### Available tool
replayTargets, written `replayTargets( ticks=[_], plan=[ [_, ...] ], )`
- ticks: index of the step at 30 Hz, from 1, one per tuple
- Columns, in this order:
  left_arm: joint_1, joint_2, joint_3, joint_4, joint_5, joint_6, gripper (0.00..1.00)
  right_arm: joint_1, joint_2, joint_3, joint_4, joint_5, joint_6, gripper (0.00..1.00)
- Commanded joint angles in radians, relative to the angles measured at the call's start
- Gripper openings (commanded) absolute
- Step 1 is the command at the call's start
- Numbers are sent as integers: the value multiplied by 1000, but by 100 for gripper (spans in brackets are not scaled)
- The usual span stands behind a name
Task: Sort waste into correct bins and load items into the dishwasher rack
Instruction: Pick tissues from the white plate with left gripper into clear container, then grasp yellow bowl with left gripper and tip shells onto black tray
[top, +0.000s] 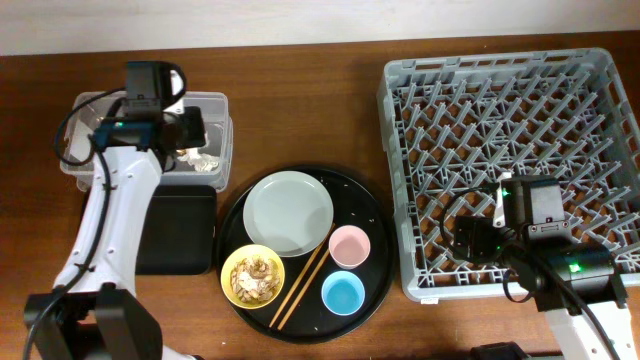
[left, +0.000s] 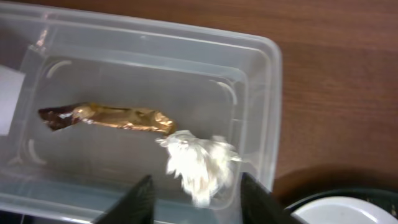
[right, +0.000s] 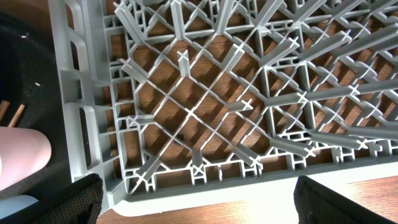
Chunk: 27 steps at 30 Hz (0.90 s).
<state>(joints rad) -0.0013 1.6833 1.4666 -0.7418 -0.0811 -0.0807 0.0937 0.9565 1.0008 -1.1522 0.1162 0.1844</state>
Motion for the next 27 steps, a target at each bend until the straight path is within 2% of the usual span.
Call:
replayTargets(
  ticks=[1,5,7,12,15,17,21,27],
  plan=[
    [10,7,4,-6,1,3,52,4,-5,21,-1,16,12,99],
    [-18,-42,4,-82,186,3,57,4,-5,21,-5,16,12,99],
    [-62,-79,4,-198,253,3,59,4,-5,21,-5,16,12,99],
    [-156,-91,4,-525,251,3,63,4,-5,21,-5,16,12,99],
    [-182,-99,0,-665,250,2,63,4,-5,21,-5,16,12,99],
    [-219,-144,-43,-657,250,-32,63,4,-5,21,-5,16,12,99],
    [-365,-270,-270,-430,250,-144,63,4,-5,21,-5,15,12,99],
    [-474,-217,-529,-196,262,-145,62,4,-5,21,-8,8,12,99]
  ],
)
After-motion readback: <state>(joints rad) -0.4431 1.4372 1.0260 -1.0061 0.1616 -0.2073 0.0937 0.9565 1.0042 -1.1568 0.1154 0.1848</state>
